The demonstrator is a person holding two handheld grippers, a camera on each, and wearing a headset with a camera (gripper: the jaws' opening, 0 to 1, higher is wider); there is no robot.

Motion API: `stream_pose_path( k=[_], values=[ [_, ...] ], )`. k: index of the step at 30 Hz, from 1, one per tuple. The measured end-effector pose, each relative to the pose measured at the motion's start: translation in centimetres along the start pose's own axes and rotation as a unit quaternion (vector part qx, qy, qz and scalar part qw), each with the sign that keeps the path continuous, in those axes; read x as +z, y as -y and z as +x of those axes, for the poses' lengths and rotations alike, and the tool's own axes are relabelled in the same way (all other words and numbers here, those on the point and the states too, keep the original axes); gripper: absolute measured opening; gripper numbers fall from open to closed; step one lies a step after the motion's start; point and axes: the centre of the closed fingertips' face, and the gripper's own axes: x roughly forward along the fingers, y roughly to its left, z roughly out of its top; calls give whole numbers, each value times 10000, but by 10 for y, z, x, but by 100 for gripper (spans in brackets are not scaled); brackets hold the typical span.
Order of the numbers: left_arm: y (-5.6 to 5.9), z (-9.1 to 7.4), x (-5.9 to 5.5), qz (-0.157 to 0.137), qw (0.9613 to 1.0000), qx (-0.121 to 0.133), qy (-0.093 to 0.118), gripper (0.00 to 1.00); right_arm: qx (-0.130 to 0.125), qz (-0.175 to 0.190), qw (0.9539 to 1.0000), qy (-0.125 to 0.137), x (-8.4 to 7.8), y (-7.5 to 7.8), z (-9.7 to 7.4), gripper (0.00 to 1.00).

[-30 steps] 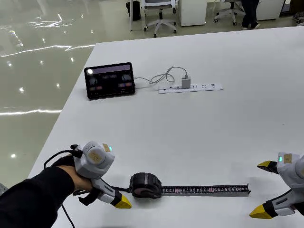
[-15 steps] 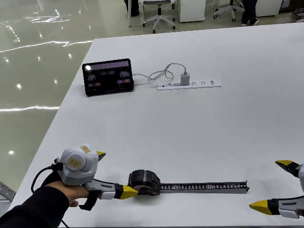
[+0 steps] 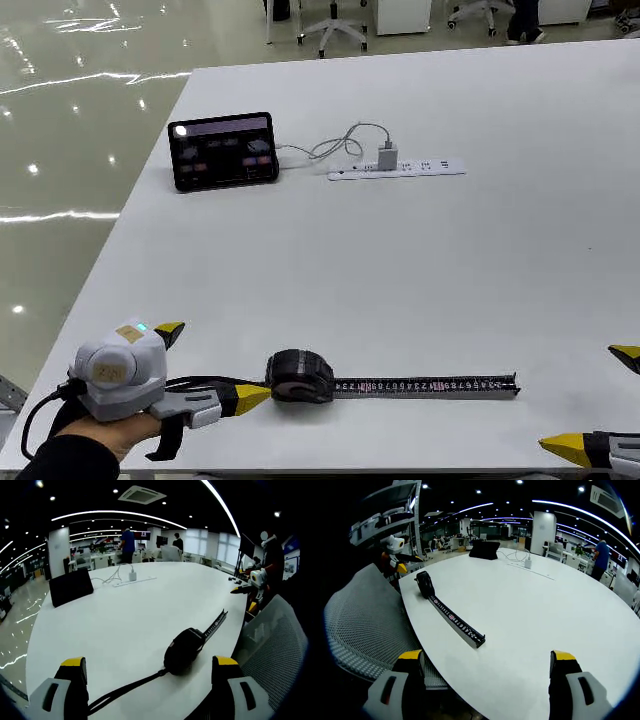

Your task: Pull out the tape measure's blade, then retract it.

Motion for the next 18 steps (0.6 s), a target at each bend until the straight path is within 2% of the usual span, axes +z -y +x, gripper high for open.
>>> stream_pose_path(
  k=[3, 4, 6, 8, 13, 18],
  values=[
    [2, -4, -6, -32, 10000, -33, -51, 100, -31, -37, 10000, -4, -2, -1, -4, 100],
    [1, -6, -12, -83, 9999, 1, -128, 100, -66, -107, 9999, 5, -3, -1, -6, 100],
    [-3, -7, -17, -123, 9998, 35, -136, 100, -76, -105, 9999, -27, -5, -2, -7, 100],
    [-3, -8, -20, -138, 9997, 50, -177, 100, -158, -84, 9996, -195, -10, 0, -9, 100],
    [-2, -8, -25, -156, 9994, 21, -297, 100, -38, -67, 9998, -178, -7, -4, -13, 100],
    [0, -8, -25, -180, 9993, 11, -332, 100, -45, -44, 9998, -212, -9, -4, -14, 100]
  ],
)
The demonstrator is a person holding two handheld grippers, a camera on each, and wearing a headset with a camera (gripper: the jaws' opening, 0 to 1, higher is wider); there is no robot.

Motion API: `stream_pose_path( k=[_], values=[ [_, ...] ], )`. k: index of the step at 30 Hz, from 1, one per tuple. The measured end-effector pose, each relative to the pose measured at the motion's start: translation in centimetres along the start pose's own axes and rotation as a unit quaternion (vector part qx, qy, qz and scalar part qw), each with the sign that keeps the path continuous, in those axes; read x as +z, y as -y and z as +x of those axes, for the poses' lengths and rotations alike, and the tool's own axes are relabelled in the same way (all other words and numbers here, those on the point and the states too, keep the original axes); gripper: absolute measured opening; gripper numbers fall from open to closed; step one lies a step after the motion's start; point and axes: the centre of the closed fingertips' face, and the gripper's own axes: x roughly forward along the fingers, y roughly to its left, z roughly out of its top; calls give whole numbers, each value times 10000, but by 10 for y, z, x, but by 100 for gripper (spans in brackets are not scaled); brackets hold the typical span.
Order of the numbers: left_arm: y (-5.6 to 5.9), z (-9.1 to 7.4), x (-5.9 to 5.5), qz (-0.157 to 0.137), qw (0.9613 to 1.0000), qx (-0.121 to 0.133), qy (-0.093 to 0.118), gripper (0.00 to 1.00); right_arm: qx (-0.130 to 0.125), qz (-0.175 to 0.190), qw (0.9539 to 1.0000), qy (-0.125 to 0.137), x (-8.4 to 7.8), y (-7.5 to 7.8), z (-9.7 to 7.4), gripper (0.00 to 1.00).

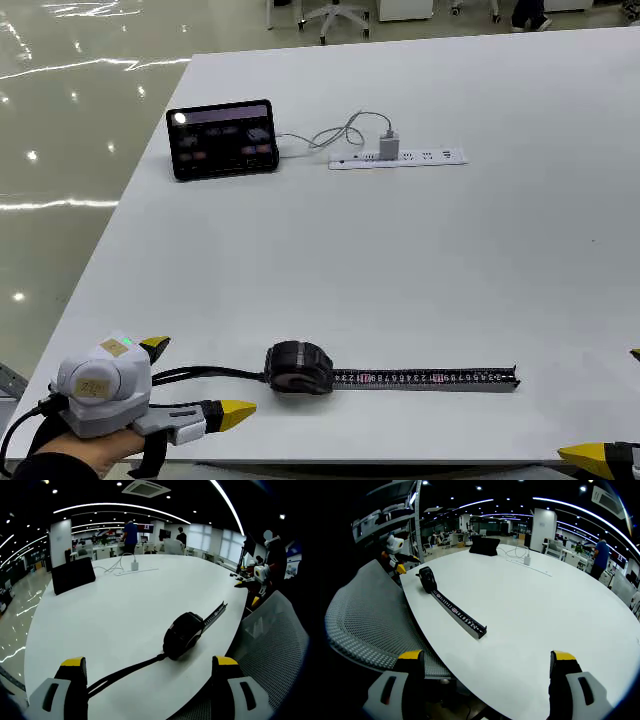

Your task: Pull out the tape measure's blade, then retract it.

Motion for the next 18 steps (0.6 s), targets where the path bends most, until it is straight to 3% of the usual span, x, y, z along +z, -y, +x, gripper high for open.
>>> stream_pose_path(
  k=[6, 9, 11, 18],
  values=[
    [6, -1, -3, -96, 9999, -90, -37, 99, -18, -136, 9999, -104, -2, 1, -1, 100],
    [6, 0, -10, 0, 9997, 10, -228, 99, 66, -130, 9999, -61, 2, -2, -2, 100],
    [12, -3, -4, -81, 9998, -57, -173, 100, 25, -266, 9996, -68, 4, -2, -3, 100],
    [18, -9, 7, -45, 9993, 100, -359, 99, -24, -469, 9988, -130, 13, 4, -4, 100]
  ],
)
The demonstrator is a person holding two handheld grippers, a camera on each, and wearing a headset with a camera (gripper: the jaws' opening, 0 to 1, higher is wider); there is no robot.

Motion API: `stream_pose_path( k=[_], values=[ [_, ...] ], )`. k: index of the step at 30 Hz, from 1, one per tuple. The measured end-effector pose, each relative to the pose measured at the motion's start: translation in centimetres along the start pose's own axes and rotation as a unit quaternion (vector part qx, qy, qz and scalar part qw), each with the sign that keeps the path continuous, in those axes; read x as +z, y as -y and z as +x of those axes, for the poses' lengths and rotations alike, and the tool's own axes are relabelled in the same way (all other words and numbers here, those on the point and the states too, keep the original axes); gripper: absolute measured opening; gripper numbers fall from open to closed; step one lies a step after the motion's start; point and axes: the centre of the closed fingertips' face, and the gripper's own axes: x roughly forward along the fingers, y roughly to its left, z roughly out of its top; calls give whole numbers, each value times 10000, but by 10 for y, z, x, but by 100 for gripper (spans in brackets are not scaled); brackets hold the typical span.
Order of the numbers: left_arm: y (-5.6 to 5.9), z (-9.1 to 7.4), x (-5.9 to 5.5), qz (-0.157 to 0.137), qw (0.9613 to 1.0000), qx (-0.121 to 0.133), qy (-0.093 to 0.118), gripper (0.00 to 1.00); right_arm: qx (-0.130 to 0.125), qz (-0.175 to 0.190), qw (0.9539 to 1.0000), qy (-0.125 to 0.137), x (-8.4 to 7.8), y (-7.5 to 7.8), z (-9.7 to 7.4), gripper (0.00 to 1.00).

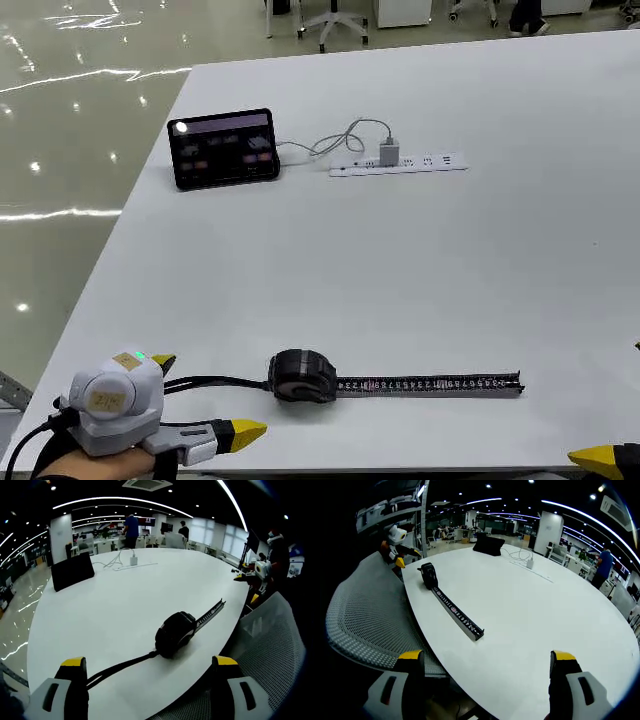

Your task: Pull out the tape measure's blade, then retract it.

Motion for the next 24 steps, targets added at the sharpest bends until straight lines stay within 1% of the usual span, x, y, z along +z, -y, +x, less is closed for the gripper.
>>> stream_pose_path(
  k=[2, 3, 5, 7, 8, 9, 10, 12, 14, 15, 16, 17, 19, 20, 21, 22, 23, 24],
  values=[
    [6, 0, 7, 51, 10000, -51, -2, 99, 4, -81, 10000, -11, 2, 1, 0, 100],
    [9, 0, 9, 105, 9999, -48, -85, 100, 18, -123, 9999, -30, 3, 1, 0, 100],
    [9, 2, 11, 92, 9998, 15, -188, 100, 74, -142, 9999, -39, 5, 0, 1, 100],
    [14, 3, 19, -4, 9999, -31, -162, 100, 97, -208, 9997, -77, 7, -1, 2, 100],
    [15, 4, 21, -54, 9999, -4, -163, 100, 106, -232, 9996, -86, 7, -1, 3, 100],
    [15, 4, 24, -35, 9999, 7, -126, 100, 112, -256, 9996, -92, 8, -1, 3, 100],
    [18, 5, 28, -39, 9999, 1, -94, 100, 125, -266, 9995, -96, 9, 0, 4, 100],
    [22, 9, 31, -70, 9999, 25, -97, 100, 149, -267, 9995, -85, 11, 0, 5, 100],
    [28, 13, 36, -117, 9999, 83, -40, 100, 172, -312, 9993, -68, 13, -1, 6, 100],
    [31, 17, 37, -118, 9998, 134, -56, 100, 198, -334, 9992, -81, 14, -1, 7, 100],
    [32, 19, 35, -113, 9996, 207, -122, 100, 218, -353, 9991, -95, 14, -2, 8, 100],
    [33, 22, 31, -166, 9990, 299, -288, 100, 258, -396, 9988, -117, 14, -3, 10, 100],
    [39, 27, 35, -321, 9988, 333, -189, 100, 314, -452, 9984, -131, 15, -4, 12, 100],
    [44, 32, 35, -352, 9987, 317, -199, 100, 354, -496, 9980, -138, 17, -6, 14, 100],
    [47, 36, 33, -356, 9985, 336, -234, 100, 382, -524, 9978, -142, 17, -7, 15, 100],
    [47, 38, 31, -397, 9980, 406, -271, 100, 394, -542, 9976, -157, 17, -7, 16, 100],
    [49, 43, 28, -510, 9972, 450, -303, 100, 413, -574, 9973, -181, 16, -7, 18, 100],
    [51, 46, 26, -552, 9969, 446, -326, 100, 426, -588, 9972, -191, 16, -7, 19, 100]
  ],
)
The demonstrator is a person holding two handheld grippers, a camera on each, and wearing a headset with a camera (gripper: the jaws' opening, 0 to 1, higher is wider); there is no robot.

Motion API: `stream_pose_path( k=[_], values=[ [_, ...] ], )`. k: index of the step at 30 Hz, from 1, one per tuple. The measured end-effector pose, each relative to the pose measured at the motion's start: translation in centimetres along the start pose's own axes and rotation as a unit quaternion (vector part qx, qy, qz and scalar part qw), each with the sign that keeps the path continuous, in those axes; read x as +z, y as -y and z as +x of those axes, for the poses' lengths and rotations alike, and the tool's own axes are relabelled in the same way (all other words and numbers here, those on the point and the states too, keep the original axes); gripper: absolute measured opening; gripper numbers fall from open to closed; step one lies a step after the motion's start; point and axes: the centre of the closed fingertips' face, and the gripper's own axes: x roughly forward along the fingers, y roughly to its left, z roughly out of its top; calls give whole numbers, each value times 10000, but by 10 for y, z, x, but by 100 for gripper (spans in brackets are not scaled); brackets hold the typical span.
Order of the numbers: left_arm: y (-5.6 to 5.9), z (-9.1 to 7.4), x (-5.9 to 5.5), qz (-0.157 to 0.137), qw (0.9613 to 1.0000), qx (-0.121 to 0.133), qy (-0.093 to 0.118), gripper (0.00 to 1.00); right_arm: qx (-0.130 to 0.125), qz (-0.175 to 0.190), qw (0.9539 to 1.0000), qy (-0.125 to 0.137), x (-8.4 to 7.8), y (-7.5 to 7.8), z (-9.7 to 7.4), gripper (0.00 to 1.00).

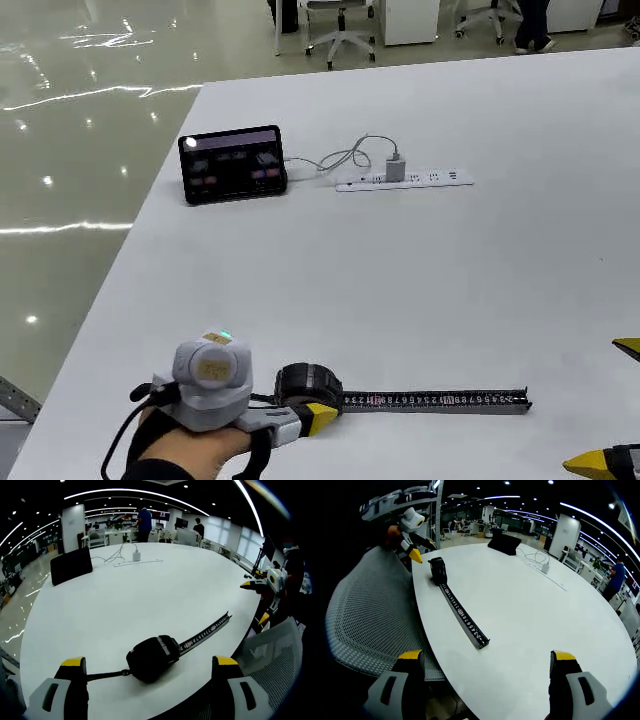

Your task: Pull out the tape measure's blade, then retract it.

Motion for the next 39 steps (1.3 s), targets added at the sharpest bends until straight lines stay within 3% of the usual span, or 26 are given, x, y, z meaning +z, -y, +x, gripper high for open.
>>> stream_pose_path(
  k=[6, 9, 12, 18, 21, 24, 29, 30, 31, 33, 37, 39],
  values=[
    [0, 17, -6, -487, 9985, 215, -96, 100, 149, -118, 9998, -96, -2, -2, 5, 100],
    [0, 20, -6, -797, 9966, 170, -80, 92, 233, -164, 9995, -124, 0, -1, 9, 100],
    [0, 21, -10, -689, 9970, 314, -171, 92, 335, -253, 9989, -208, 1, 0, 14, 100],
    [7, 24, 0, -472, 9975, 530, 16, 96, 542, -515, 9967, -329, 6, 0, 27, 100],
    [12, 29, 0, -356, 9982, 476, -28, 100, 693, -766, 9934, -492, 5, -1, 34, 100],
    [19, 33, -7, -269, 9987, 388, -178, 100, 837, -772, 9919, -569, 5, -1, 41, 100],
    [14, 36, -6, -200, 9990, 369, -123, 100, 1120, -1087, 9854, -674, 6, -3, 49, 93],
    [12, 36, -6, -236, 9990, 366, -85, 100, 1140, -1126, 9846, -702, 6, -3, 50, 90],
    [11, 37, -2, -361, 9987, 343, 83, 100, 1189, -1171, 9833, -728, 6, -4, 52, 89],
    [9, 37, -3, -380, 9987, 335, 63, 100, 1306, -1375, 9787, -787, 4, -5, 55, 84],
    [13, 38, -2, -316, 9991, 287, 84, 100, 1484, -1622, 9706, -983, -1, -8, 59, 74],
    [13, 38, 0, -238, 9992, 299, 135, 100, 1566, -1627, 9689, -1008, -1, -9, 62, 68]
  ],
)
